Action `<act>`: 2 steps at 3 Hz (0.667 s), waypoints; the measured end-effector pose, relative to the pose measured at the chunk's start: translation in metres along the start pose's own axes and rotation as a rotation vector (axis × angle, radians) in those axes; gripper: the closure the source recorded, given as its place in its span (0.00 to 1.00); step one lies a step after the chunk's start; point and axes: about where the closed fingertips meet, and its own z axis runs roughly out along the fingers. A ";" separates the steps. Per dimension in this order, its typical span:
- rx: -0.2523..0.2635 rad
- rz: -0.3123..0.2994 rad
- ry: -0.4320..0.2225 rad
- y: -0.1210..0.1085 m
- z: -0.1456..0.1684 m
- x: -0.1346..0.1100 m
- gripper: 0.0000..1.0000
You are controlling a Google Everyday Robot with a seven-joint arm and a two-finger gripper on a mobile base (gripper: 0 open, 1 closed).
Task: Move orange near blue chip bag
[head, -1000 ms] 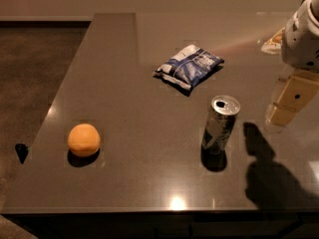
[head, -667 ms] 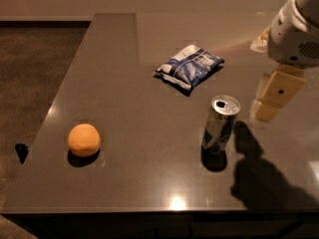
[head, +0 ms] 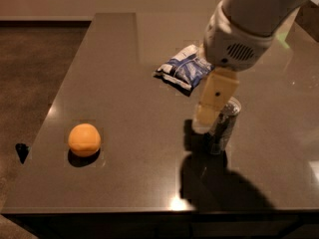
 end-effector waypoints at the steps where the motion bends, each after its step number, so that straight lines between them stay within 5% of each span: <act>1: -0.073 -0.110 -0.007 0.021 0.031 -0.046 0.00; 2: -0.144 -0.238 -0.026 0.041 0.066 -0.092 0.00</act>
Offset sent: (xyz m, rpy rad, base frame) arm -0.0214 0.1792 -0.0754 0.0033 0.1202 0.4560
